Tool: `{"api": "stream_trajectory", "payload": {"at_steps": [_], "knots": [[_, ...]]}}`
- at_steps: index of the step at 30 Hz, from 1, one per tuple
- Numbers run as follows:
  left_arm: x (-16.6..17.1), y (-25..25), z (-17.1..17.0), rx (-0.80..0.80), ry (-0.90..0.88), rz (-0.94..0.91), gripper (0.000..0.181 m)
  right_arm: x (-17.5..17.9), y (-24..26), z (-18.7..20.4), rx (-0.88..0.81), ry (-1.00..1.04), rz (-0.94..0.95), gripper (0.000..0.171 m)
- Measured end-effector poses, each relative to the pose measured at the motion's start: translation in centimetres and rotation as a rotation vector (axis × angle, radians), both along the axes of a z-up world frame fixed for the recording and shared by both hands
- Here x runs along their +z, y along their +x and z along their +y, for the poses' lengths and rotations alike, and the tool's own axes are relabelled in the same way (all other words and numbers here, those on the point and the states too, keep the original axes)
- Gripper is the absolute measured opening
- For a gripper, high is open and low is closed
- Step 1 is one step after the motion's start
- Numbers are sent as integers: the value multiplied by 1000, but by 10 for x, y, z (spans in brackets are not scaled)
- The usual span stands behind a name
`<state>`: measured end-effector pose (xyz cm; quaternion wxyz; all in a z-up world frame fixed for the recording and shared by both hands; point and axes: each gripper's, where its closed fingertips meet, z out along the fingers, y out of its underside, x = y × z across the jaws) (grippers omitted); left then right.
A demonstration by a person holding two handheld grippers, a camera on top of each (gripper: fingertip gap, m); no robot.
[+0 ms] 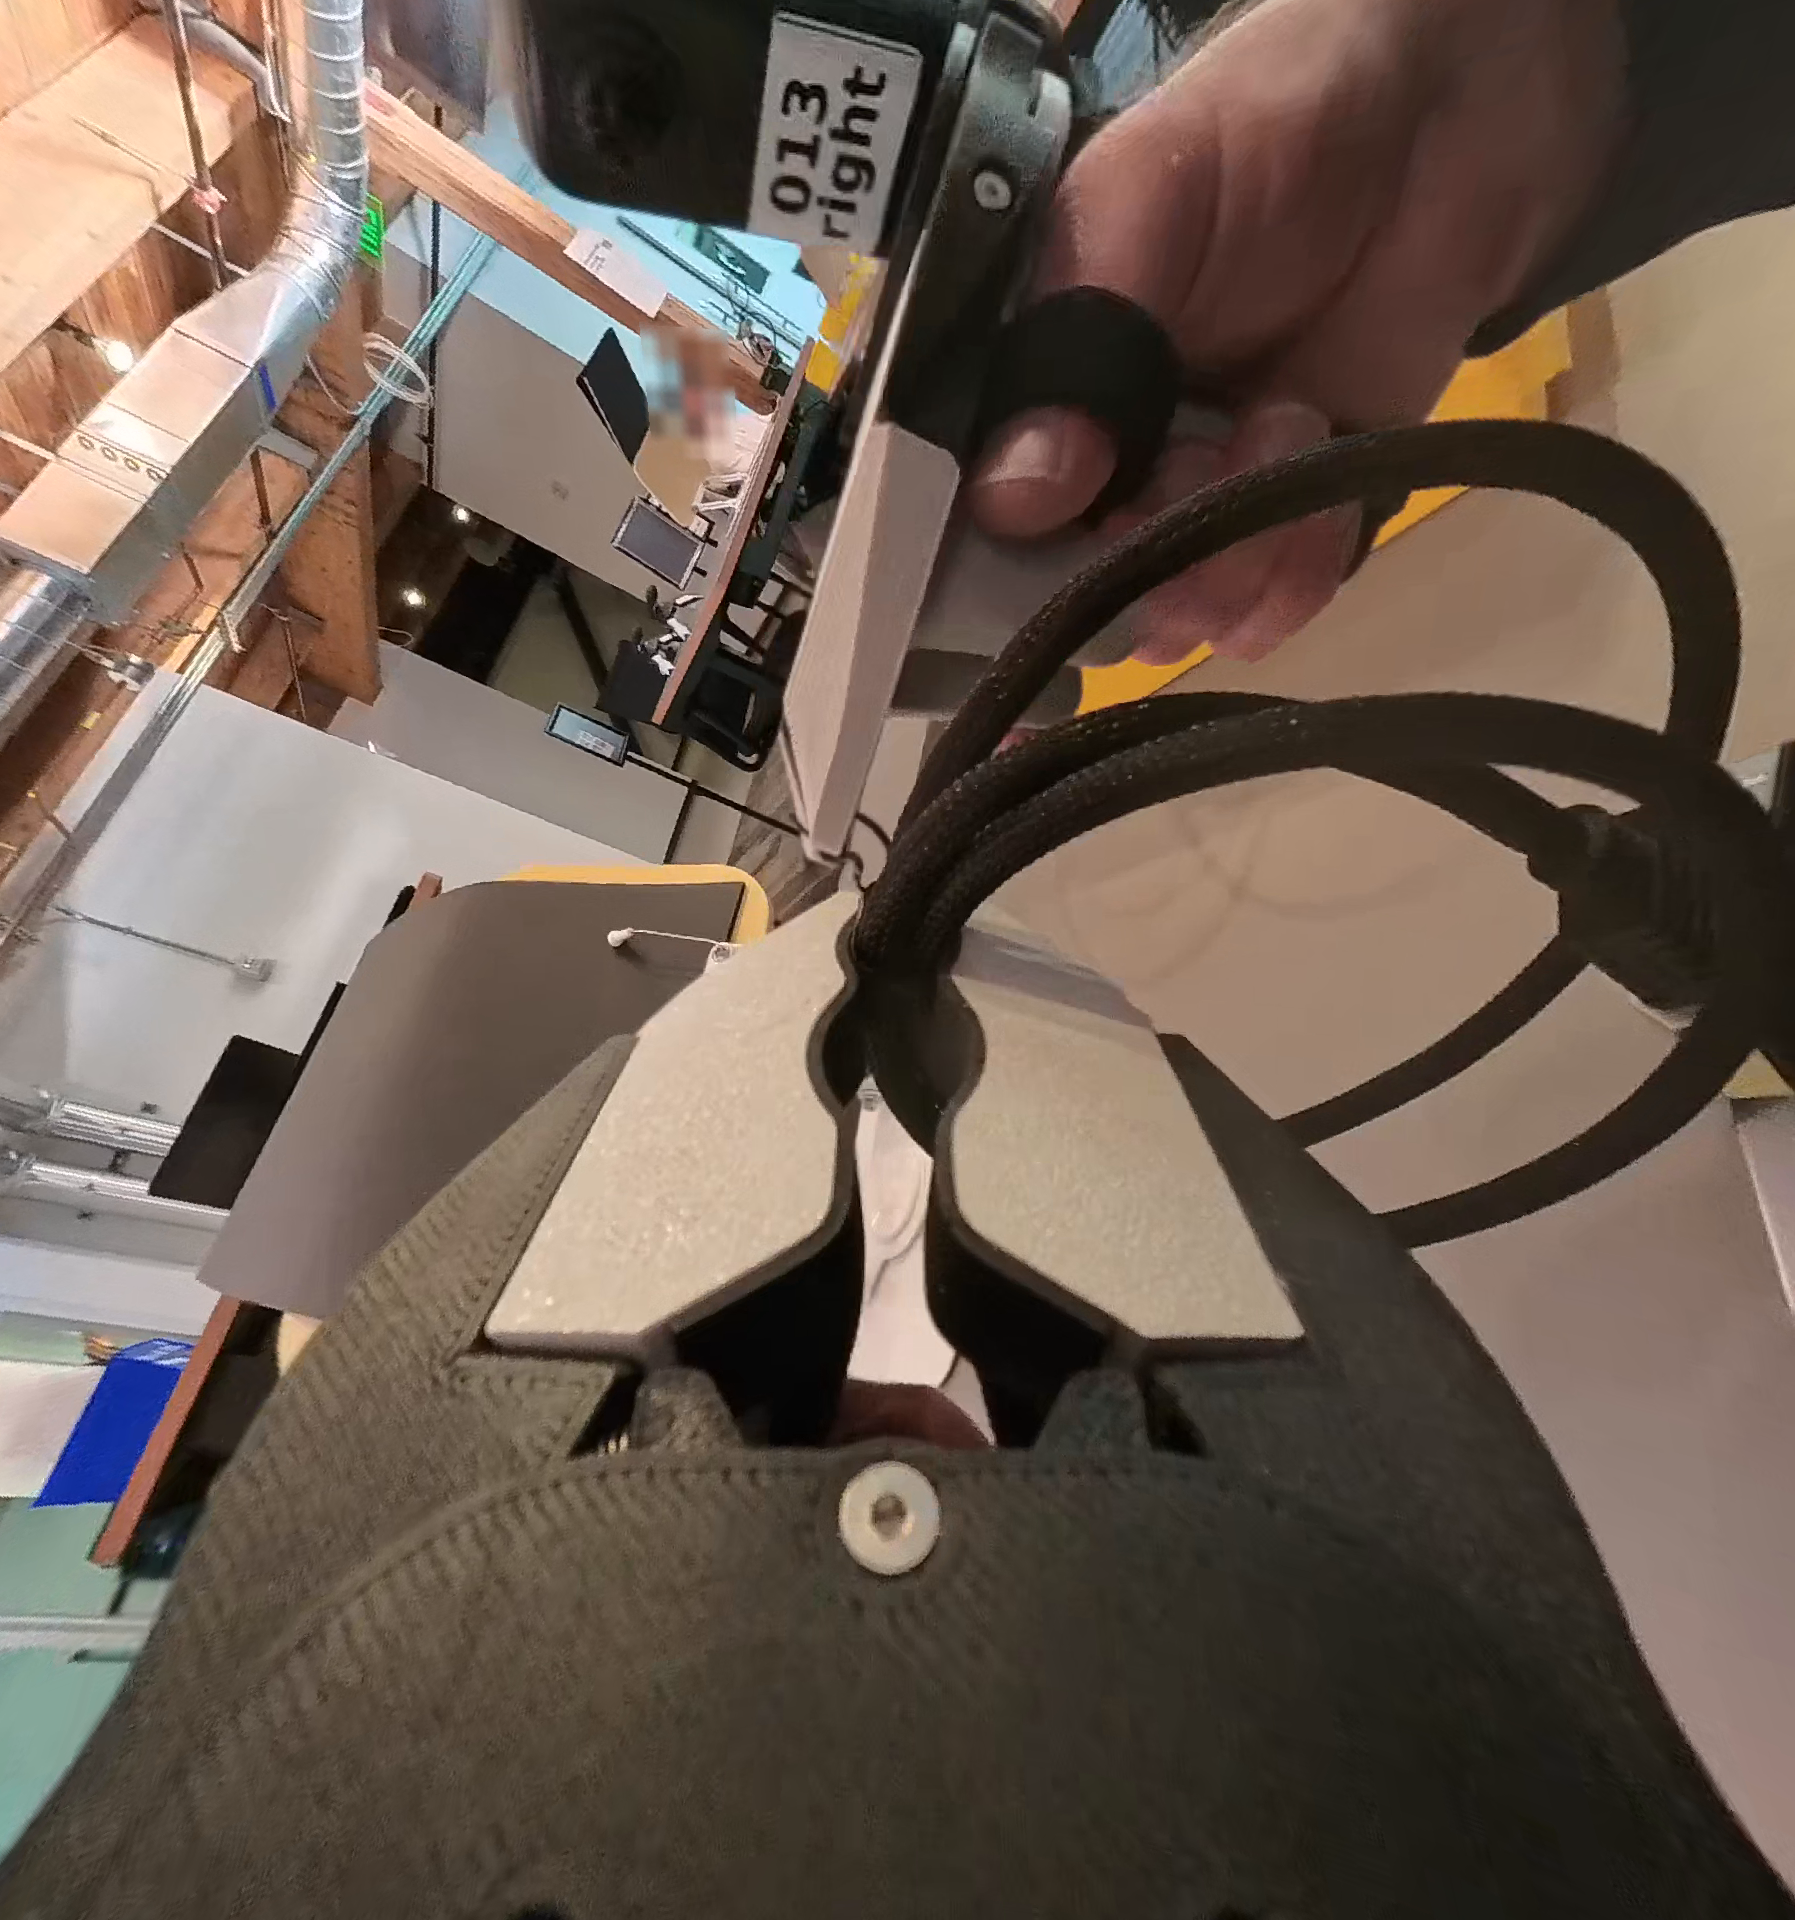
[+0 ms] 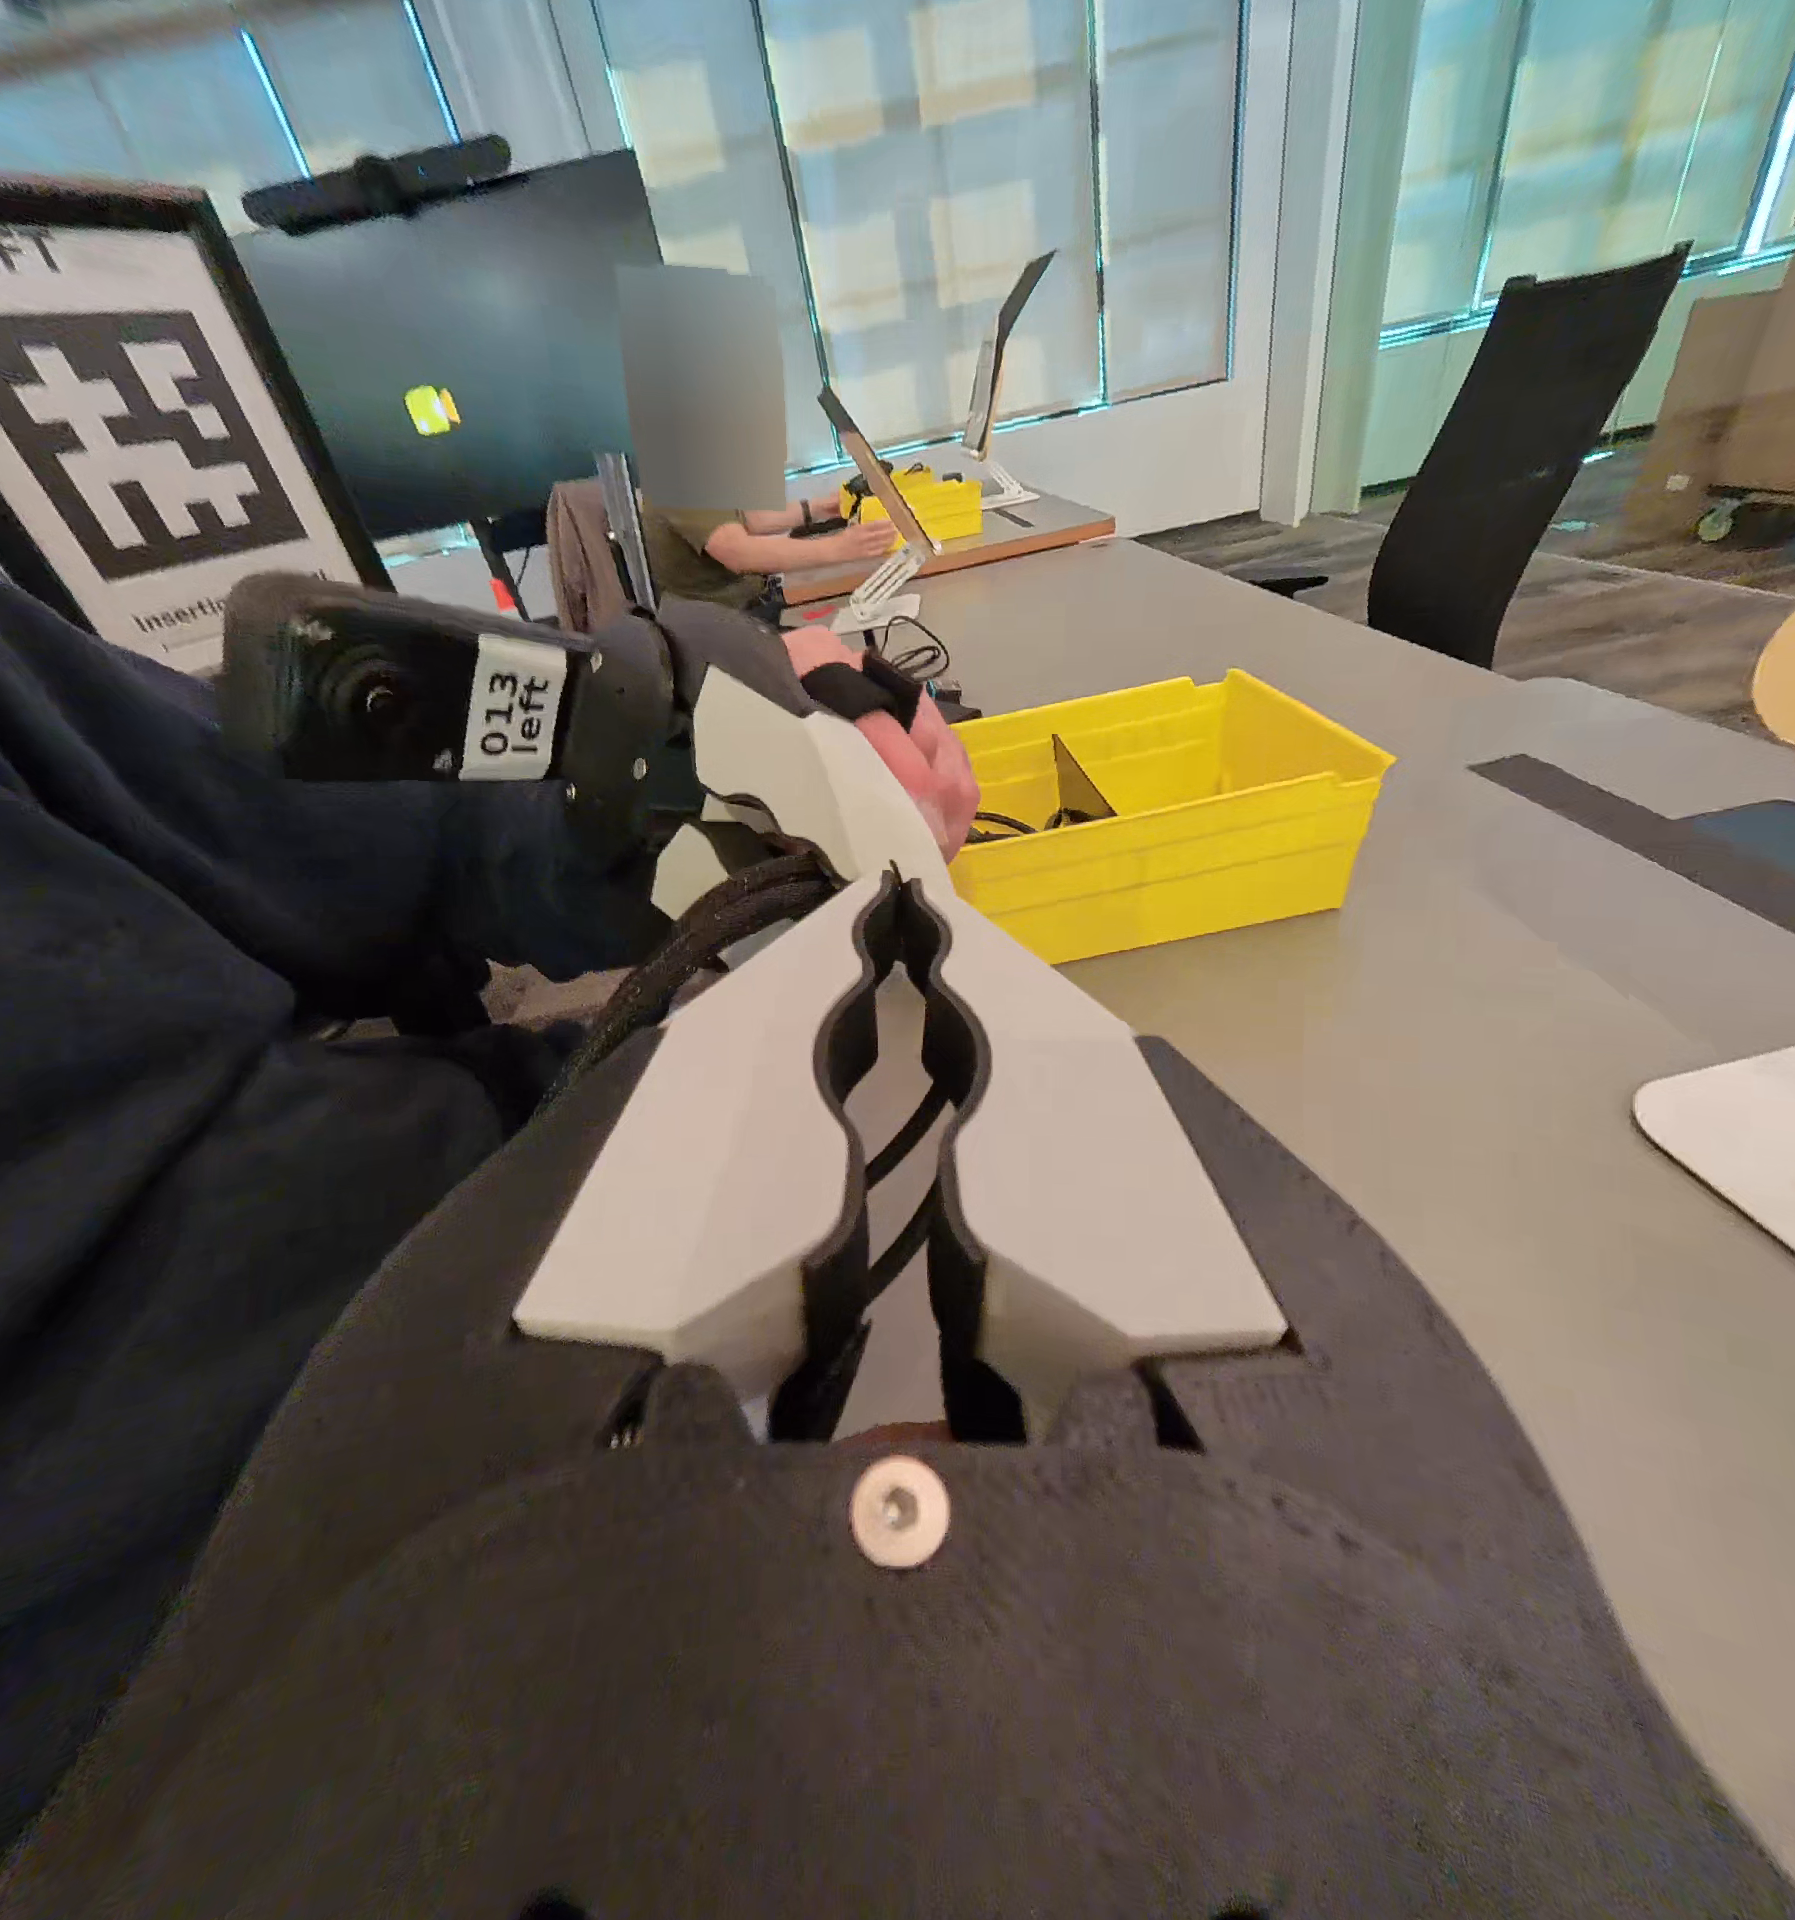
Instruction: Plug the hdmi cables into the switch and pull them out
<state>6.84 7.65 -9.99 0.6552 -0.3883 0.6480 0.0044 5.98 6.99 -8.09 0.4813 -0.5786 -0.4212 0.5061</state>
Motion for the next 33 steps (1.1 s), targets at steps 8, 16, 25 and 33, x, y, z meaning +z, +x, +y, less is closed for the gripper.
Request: {"api": "stream_trajectory", "payload": {"at_steps": [8, 16, 25, 33], "knots": [[0, 0, 1, -17, -86, -42, 7, 0, 10, 1, -101, 284, -120, 8], [3, 1, -1, -29, -109, -61, 7, 0, 5, -4, -105, 369, -167, 5], [4, -1, 4, -9, -121, -78, 7, 1, 4, -13, -84, 359, -181, 0], [-11, 6, 1, 1, -87, 0, 7, 24, -7, -20, -85, 434, -150, 0]]}}
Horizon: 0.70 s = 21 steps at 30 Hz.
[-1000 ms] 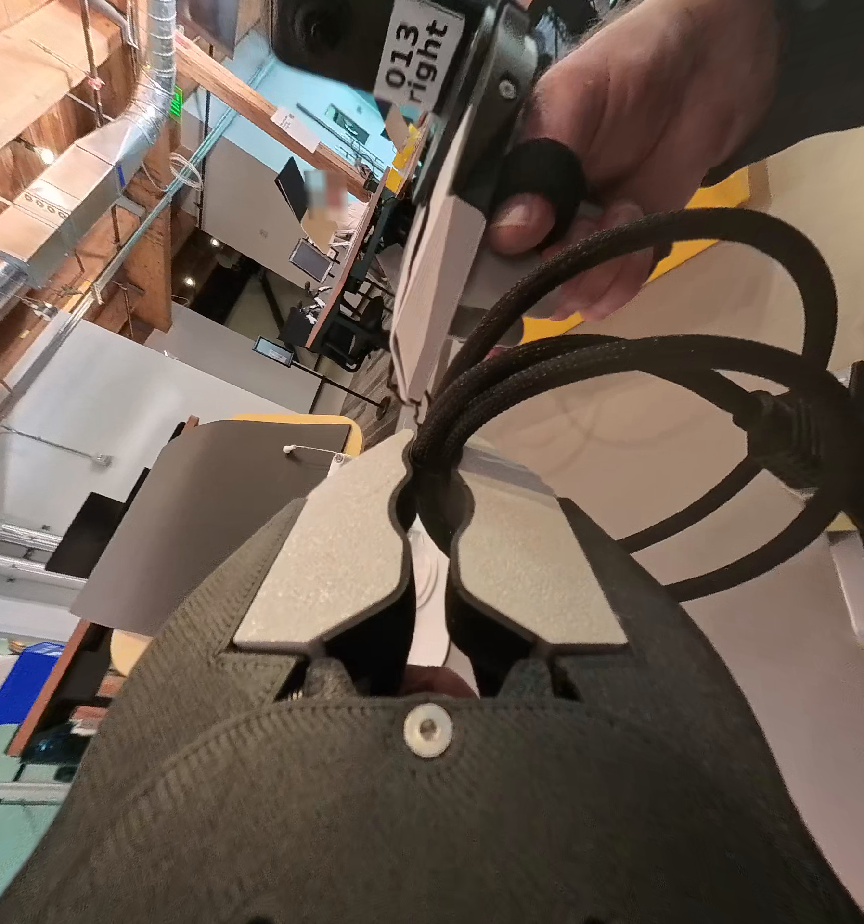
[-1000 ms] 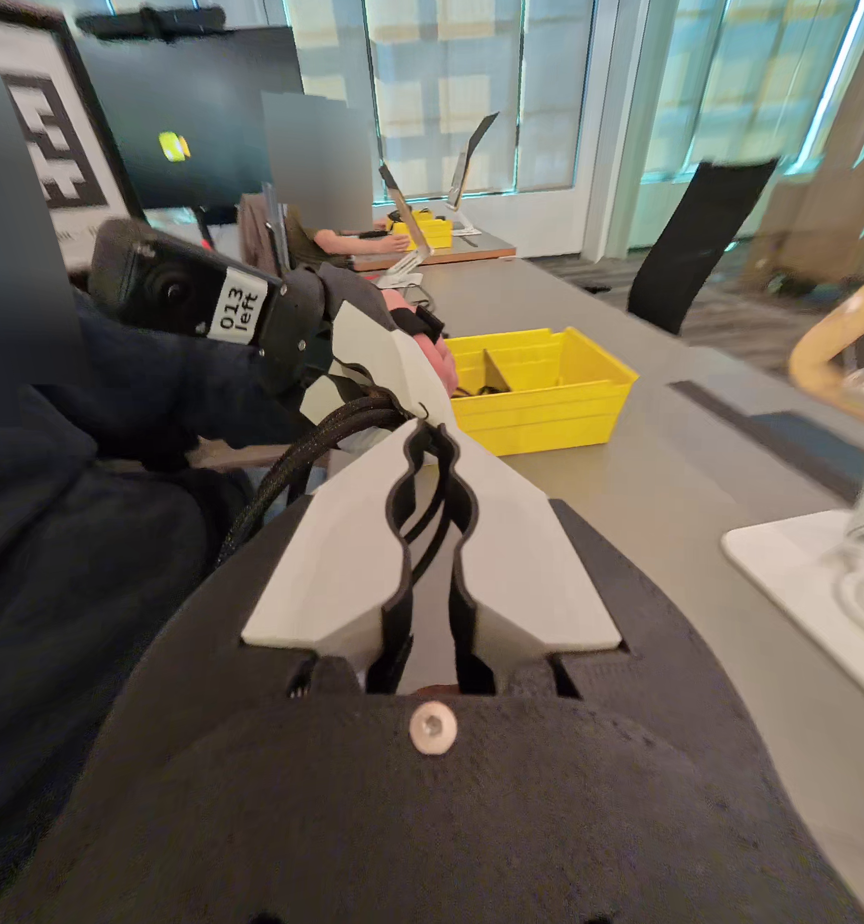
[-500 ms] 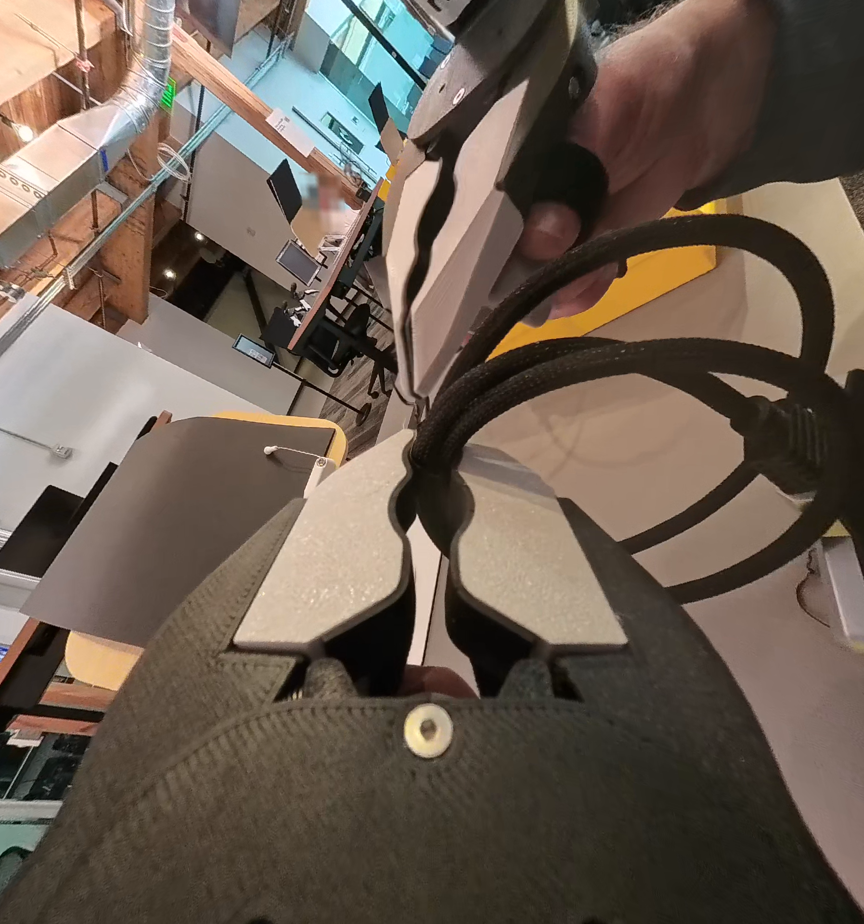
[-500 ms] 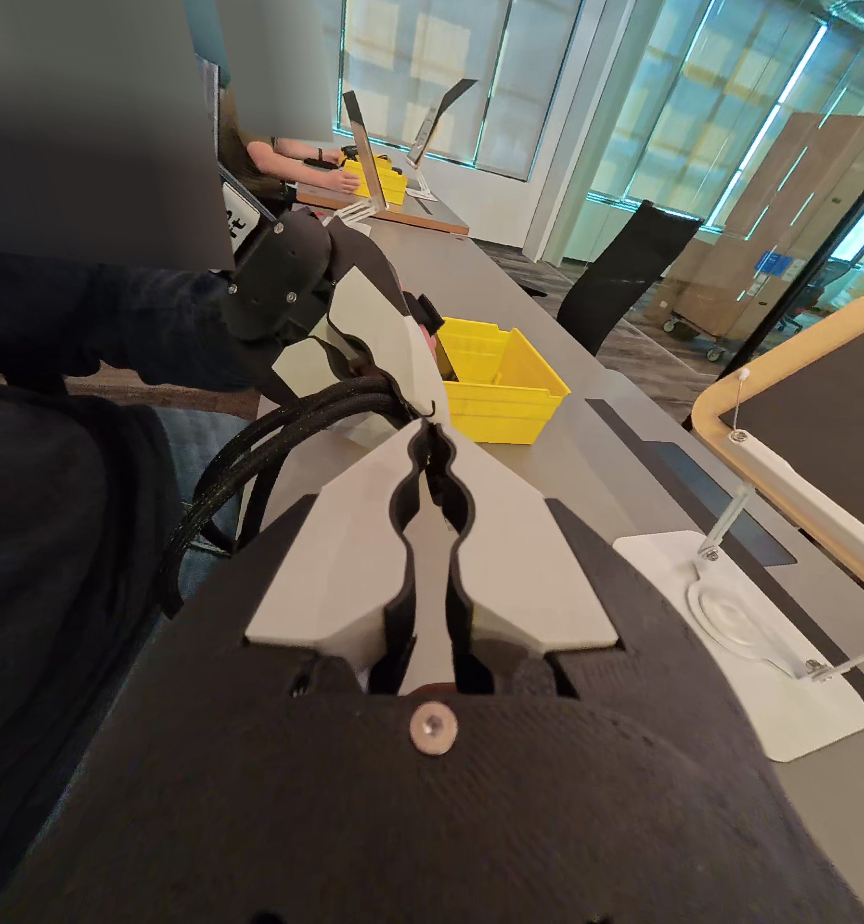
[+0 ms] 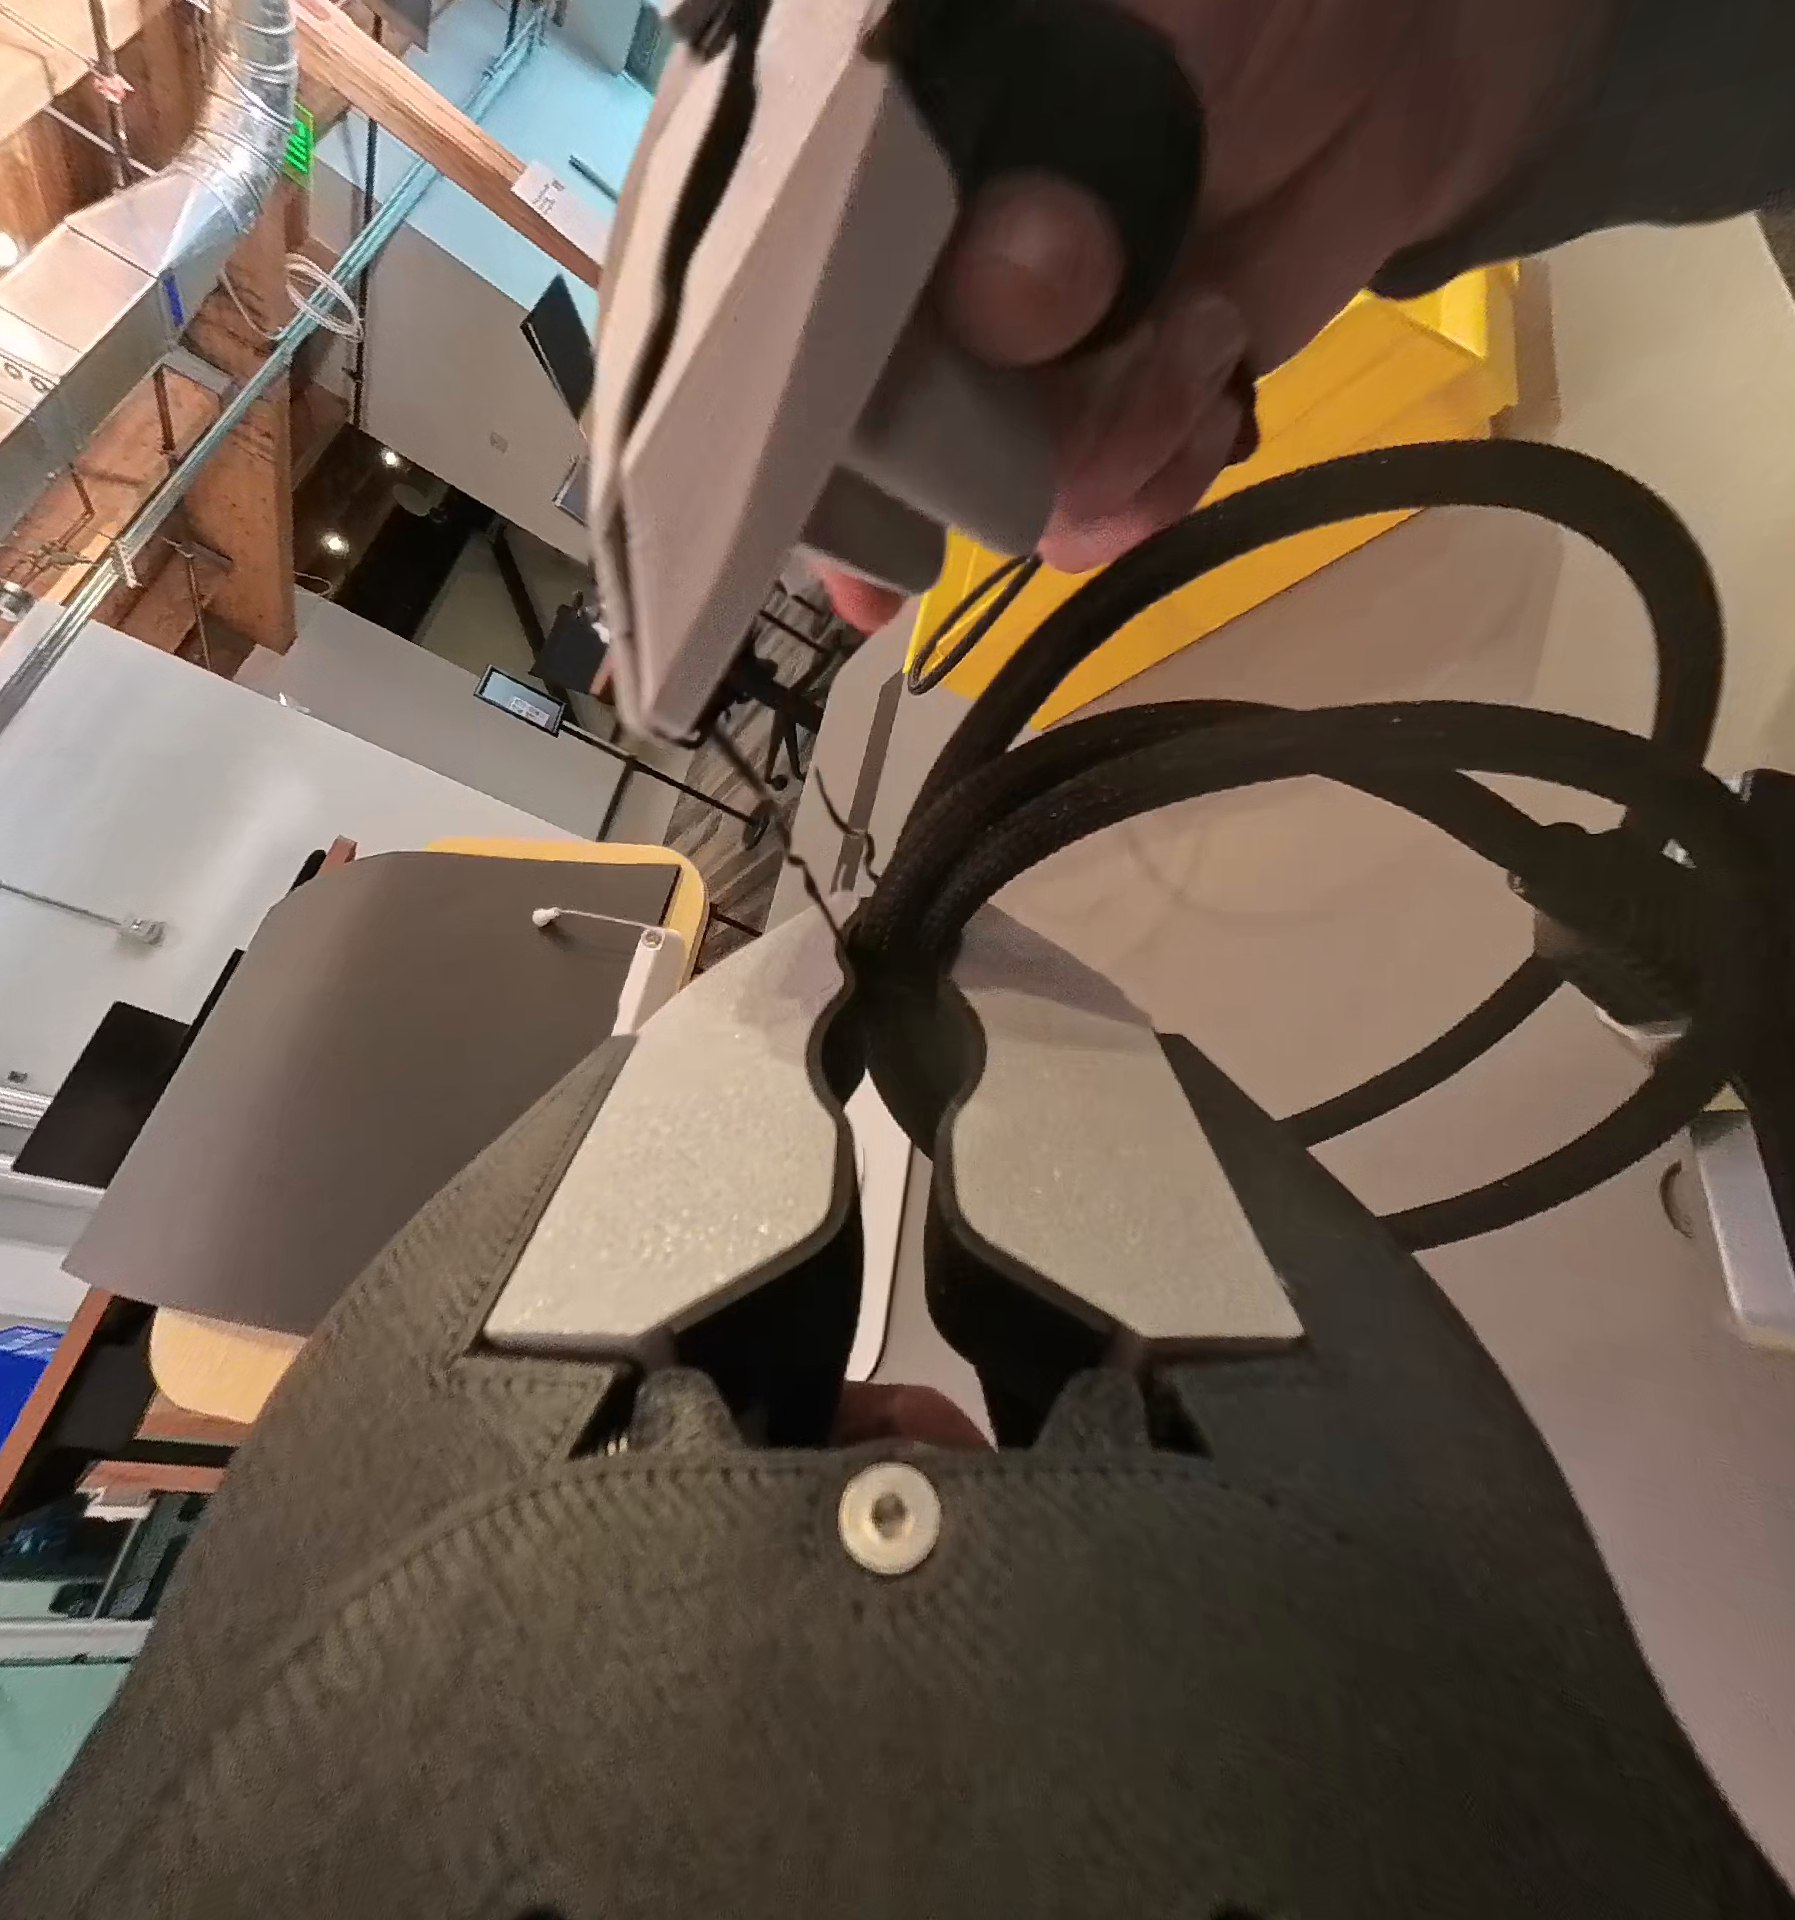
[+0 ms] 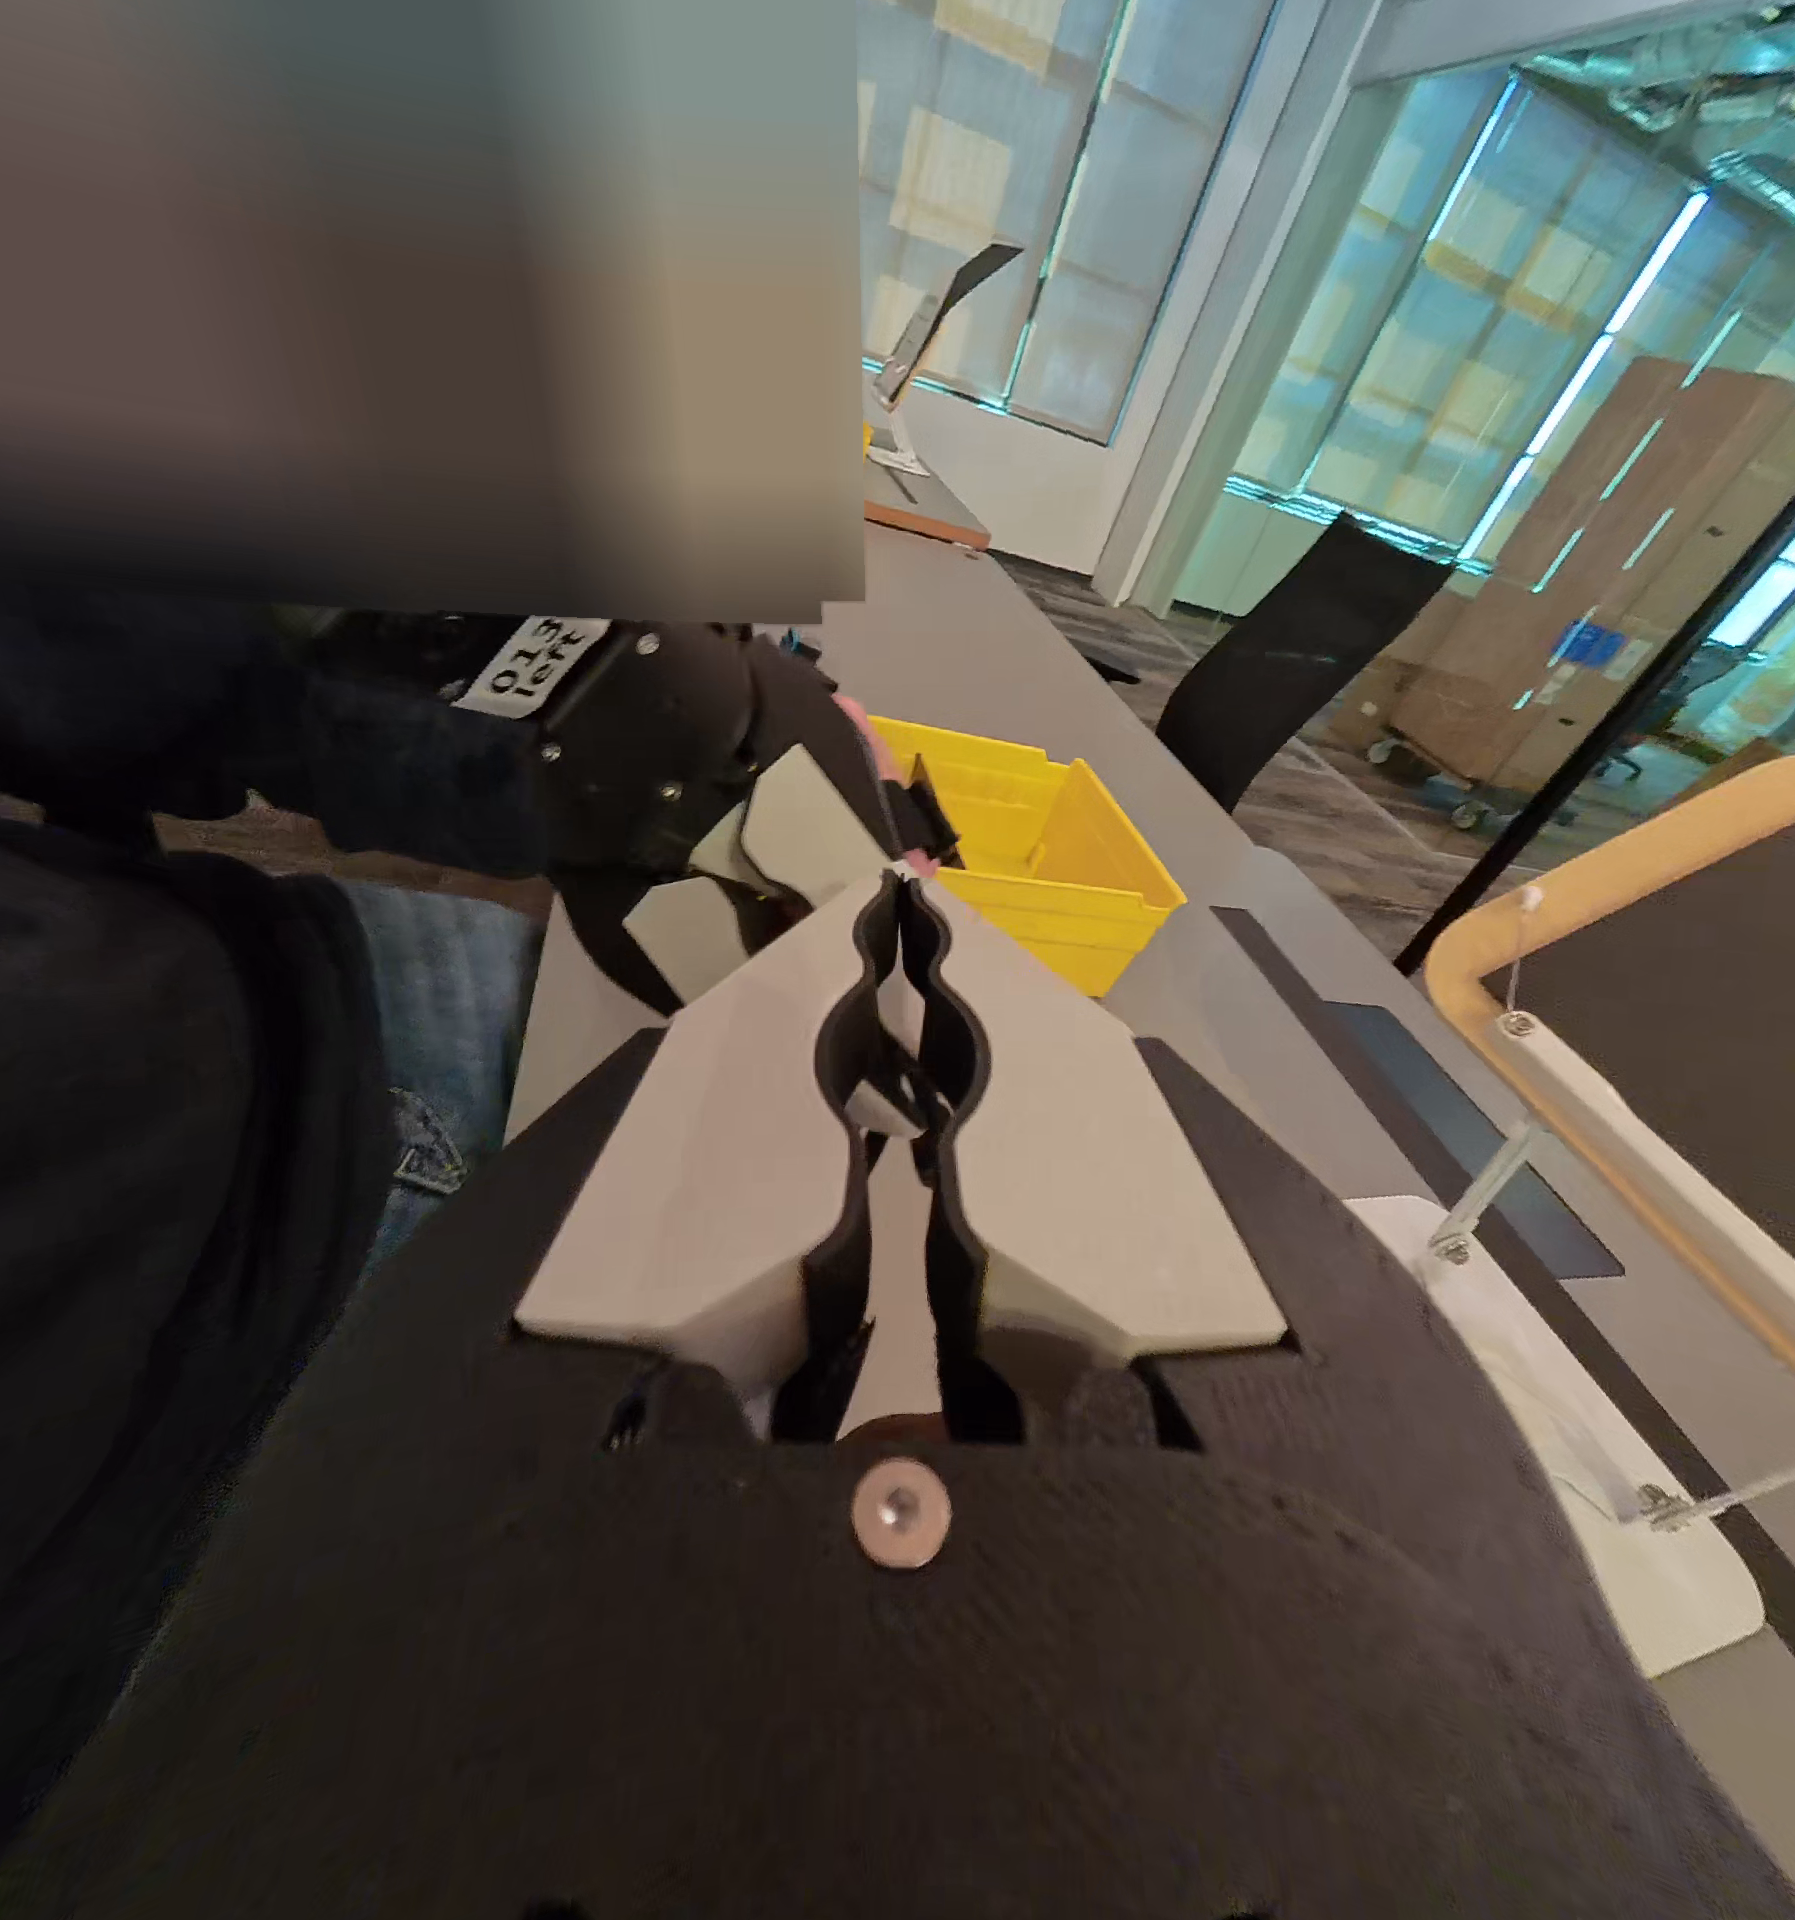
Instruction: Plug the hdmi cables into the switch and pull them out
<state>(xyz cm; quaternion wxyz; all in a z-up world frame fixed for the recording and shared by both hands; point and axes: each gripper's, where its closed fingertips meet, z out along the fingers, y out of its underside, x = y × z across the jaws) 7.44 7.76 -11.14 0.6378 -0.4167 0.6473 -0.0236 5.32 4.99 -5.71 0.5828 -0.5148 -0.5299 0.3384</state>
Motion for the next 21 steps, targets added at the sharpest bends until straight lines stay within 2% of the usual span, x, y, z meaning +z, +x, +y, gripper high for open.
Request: {"api": "stream_trajectory", "payload": {"at_steps": [5, 11, 21], "knots": [[1, -3, 7, 43, -18, 1, 7, 3, -6, -2, -2, 27, 6, 0], [2, -19, 37, 190, -36, -17, 7, -22, -26, -13, -26, 119, -154, 0], [1, -39, 70, 358, -68, -53, 13, -36, 5, 17, -184, 118, -189, 0]]}}
